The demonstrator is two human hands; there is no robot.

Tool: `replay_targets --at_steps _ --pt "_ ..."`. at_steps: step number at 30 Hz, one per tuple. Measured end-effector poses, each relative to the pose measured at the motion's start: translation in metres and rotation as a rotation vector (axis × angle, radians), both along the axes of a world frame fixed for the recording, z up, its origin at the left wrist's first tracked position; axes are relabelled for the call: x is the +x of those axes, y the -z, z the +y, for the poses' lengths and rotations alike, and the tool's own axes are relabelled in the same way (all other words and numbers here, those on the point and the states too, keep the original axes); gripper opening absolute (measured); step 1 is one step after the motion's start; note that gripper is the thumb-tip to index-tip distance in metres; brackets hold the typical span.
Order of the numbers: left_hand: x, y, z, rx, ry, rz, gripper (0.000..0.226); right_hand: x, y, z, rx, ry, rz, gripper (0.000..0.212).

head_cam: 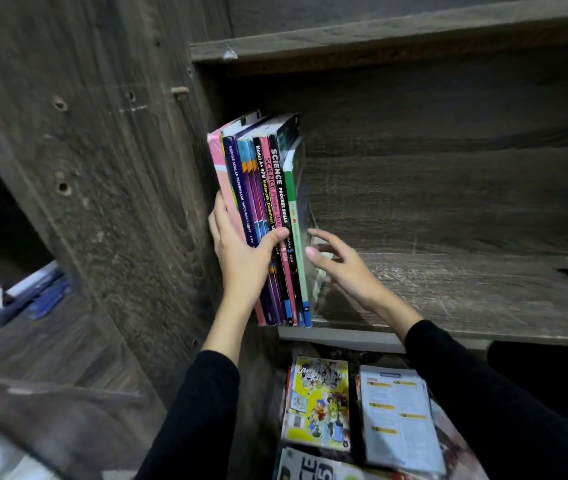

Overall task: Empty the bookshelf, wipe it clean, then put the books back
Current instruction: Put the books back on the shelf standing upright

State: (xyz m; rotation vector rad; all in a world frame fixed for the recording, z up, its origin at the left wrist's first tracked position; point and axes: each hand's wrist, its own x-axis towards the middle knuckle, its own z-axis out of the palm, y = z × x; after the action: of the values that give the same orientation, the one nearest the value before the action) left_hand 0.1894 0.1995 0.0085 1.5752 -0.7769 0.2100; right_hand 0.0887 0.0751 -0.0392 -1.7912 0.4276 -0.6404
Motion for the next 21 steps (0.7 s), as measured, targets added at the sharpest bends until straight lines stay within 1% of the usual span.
replay_targets --at_steps 1,3,5,8,10,12,14,17,21 --pt "-0.003 0.0 0.001 -0.01 -0.006 0.002 0.1 -0.003 -0.007 0.004 -0.019 -0.022 -0.011 0.066" --pt "-0.009 -0.003 0.004 -0.009 -0.026 -0.015 0.101 -0.005 -0.016 0.011 -0.157 -0.024 0.038 0.075" --pt "-0.015 -0.012 0.009 0.033 -0.054 -0.067 0.113 -0.005 -0.018 0.015 -0.287 0.049 0.085 0.075" --pt "-0.02 -0.035 0.016 0.202 -0.093 -0.245 0.133 -0.004 -0.015 0.019 -0.337 0.102 0.114 0.074" --pt "-0.02 -0.053 0.019 0.334 -0.124 -0.356 0.137 -0.003 -0.014 0.021 -0.355 0.101 0.155 0.074" --pt "-0.018 -0.07 0.02 0.409 -0.149 -0.377 0.132 -0.001 -0.017 0.025 -0.365 0.092 0.178 0.074" --pt "-0.018 -0.08 0.02 0.469 -0.157 -0.347 0.122 -0.002 -0.018 0.028 -0.36 0.085 0.188 0.075" --pt "-0.02 -0.082 0.019 0.517 -0.174 -0.331 0.109 -0.003 -0.018 0.03 -0.355 0.091 0.187 0.075" --pt "-0.023 -0.084 0.021 0.551 -0.193 -0.371 0.104 -0.005 -0.02 0.033 -0.328 0.062 0.181 0.074"
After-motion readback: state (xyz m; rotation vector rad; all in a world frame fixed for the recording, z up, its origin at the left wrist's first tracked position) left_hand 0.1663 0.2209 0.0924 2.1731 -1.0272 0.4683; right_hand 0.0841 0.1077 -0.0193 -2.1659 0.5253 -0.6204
